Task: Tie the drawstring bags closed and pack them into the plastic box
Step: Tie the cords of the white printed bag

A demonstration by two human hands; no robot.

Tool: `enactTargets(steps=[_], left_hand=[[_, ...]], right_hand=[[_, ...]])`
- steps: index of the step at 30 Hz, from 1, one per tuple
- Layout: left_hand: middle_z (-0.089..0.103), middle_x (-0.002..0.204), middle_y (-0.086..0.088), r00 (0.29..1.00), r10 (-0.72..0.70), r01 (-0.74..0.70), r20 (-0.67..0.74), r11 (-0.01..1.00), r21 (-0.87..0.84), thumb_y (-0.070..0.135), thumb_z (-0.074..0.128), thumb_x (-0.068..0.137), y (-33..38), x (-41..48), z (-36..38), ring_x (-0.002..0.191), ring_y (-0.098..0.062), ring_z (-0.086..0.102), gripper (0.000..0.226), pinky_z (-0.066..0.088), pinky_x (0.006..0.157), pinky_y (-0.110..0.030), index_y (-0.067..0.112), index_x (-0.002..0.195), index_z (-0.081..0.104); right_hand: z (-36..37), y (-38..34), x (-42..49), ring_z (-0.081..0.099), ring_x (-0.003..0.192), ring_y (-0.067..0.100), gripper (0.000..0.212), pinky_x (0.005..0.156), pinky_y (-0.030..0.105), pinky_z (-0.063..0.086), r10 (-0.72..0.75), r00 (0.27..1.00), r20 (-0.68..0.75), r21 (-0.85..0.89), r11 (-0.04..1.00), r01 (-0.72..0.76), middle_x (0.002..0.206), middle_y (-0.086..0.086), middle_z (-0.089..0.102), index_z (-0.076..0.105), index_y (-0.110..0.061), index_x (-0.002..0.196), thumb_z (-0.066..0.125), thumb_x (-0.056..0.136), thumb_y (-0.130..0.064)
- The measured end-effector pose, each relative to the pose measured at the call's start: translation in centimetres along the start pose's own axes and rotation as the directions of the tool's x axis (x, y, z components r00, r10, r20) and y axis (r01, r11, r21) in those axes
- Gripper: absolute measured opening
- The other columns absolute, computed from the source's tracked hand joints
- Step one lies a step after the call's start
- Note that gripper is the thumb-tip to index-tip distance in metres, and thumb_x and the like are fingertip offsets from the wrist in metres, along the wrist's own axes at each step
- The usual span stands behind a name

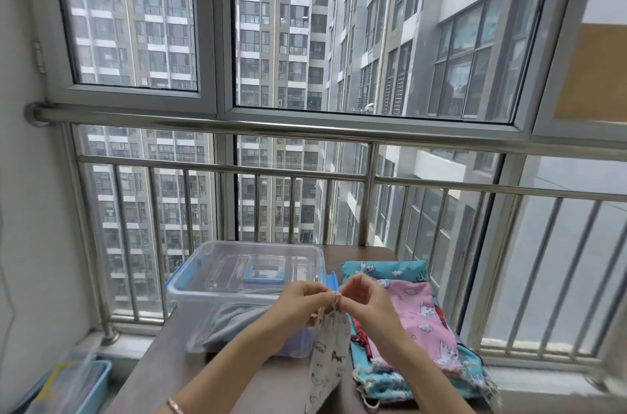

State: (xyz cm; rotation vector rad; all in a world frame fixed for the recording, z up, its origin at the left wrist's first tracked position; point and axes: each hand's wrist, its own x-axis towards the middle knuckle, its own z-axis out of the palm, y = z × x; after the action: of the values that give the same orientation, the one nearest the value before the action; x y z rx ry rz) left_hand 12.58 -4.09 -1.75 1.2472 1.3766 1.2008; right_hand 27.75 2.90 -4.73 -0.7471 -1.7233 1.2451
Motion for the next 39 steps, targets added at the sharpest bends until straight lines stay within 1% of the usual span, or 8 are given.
enactTargets(steps=[4, 10, 18, 21, 24, 27, 33, 39], left_hand=[[0.072, 0.087, -0.006, 1.000, -0.010, 0.009, -0.006, 0.998, -0.055, 0.022, 0.063, 0.091, -0.1, -0.1, 0.1, 0.084, -0.015, 0.066, 0.019, 0.052, 0.087, -0.033, 0.006, 0.096, 0.072], [0.074, 0.091, -0.008, 0.999, -0.020, 0.018, -0.033, 0.998, -0.060, 0.026, 0.064, 0.090, -0.3, 0.1, 0.1, 0.085, -0.017, 0.066, 0.021, 0.051, 0.093, -0.041, 0.009, 0.096, 0.074], [0.070, 0.077, -0.005, 0.999, 0.006, -0.005, 0.048, 1.000, -0.020, 0.017, 0.068, 0.088, -0.1, 0.0, -0.5, 0.067, -0.008, 0.061, 0.017, 0.049, 0.065, -0.017, 0.003, 0.095, 0.074], [0.067, 0.069, -0.002, 0.994, 0.111, -0.112, 0.020, 0.960, 0.256, 0.017, 0.069, 0.087, -0.1, -0.1, -1.4, 0.060, -0.007, 0.057, 0.012, 0.048, 0.062, -0.025, 0.006, 0.087, 0.074], [0.066, 0.078, 0.005, 0.960, 0.280, -0.208, -0.001, 0.714, 0.669, 0.026, 0.066, 0.089, -0.3, -0.2, -2.2, 0.069, -0.008, 0.057, 0.011, 0.048, 0.070, -0.027, 0.020, 0.086, 0.074], [0.055, 0.081, 0.014, 0.925, 0.379, -0.233, -0.003, 0.574, 0.785, 0.032, 0.062, 0.090, 0.0, -0.5, -1.7, 0.072, -0.002, 0.050, 0.012, 0.044, 0.072, -0.023, 0.026, 0.093, 0.073], [0.071, 0.073, 0.009, 0.937, 0.345, -0.216, -0.059, 0.701, 0.679, 0.026, 0.064, 0.090, 0.2, -0.6, -0.5, 0.059, -0.002, 0.066, 0.011, 0.056, 0.069, -0.023, 0.022, 0.086, 0.073], [0.073, 0.071, 0.003, 0.926, 0.366, -0.272, -0.097, 0.822, 0.499, 0.012, 0.070, 0.084, 0.6, -0.7, -0.1, 0.065, -0.004, 0.069, 0.008, 0.058, 0.070, -0.023, 0.013, 0.086, 0.077]], right_hand=[[0.1, -0.2, -0.1, 0.068, 0.079, 0.024, 0.009, 0.078, 0.042, 0.057, -0.123, 0.990, -0.075, -0.147, 0.983, 0.111, 0.083, 0.008, 0.070, 0.073, -0.010, 0.081, 0.081, 0.076, -0.012], [0.2, -0.4, -0.3, 0.063, 0.069, 0.013, 0.019, 0.062, 0.022, 0.049, -0.227, 0.961, -0.158, -0.216, 0.958, 0.191, 0.074, -0.001, 0.067, 0.077, -0.020, 0.070, 0.082, 0.070, -0.038], [-0.5, -0.2, -0.4, 0.061, 0.073, 0.010, 0.006, 0.067, 0.026, 0.050, -0.216, 0.976, 0.004, -0.262, 0.942, 0.209, 0.076, -0.004, 0.067, 0.078, -0.020, 0.072, 0.081, 0.077, -0.023], [-1.8, 0.4, -0.2, 0.059, 0.071, 0.009, 0.009, 0.067, 0.026, 0.049, -0.233, 0.972, 0.030, -0.351, 0.908, 0.228, 0.075, -0.006, 0.065, 0.074, -0.017, 0.070, 0.079, 0.078, -0.019], [-3.2, 0.8, -0.2, 0.059, 0.072, 0.014, 0.013, 0.069, 0.029, 0.050, -0.212, 0.973, 0.094, -0.430, 0.873, 0.232, 0.077, -0.002, 0.064, 0.071, -0.014, 0.070, 0.077, 0.078, -0.022], [-3.1, 0.2, -0.1, 0.059, 0.074, 0.020, 0.018, 0.075, 0.034, 0.048, -0.148, 0.978, 0.149, -0.430, 0.881, 0.199, 0.079, 0.005, 0.065, 0.065, -0.015, 0.065, 0.070, 0.072, -0.032], [-2.0, -1.7, 1.5, 0.055, 0.067, 0.007, 0.023, 0.068, 0.025, 0.042, 0.068, 0.967, 0.244, -0.442, 0.896, 0.049, 0.073, -0.004, 0.064, 0.065, -0.018, 0.078, 0.052, 0.096, -0.025], [-1.8, -2.5, 2.7, 0.044, 0.056, 0.009, 0.020, 0.057, 0.028, 0.035, 0.216, 0.911, 0.350, -0.546, 0.838, 0.011, 0.064, -0.004, 0.052, 0.067, -0.017, 0.073, 0.062, 0.082, -0.034]])
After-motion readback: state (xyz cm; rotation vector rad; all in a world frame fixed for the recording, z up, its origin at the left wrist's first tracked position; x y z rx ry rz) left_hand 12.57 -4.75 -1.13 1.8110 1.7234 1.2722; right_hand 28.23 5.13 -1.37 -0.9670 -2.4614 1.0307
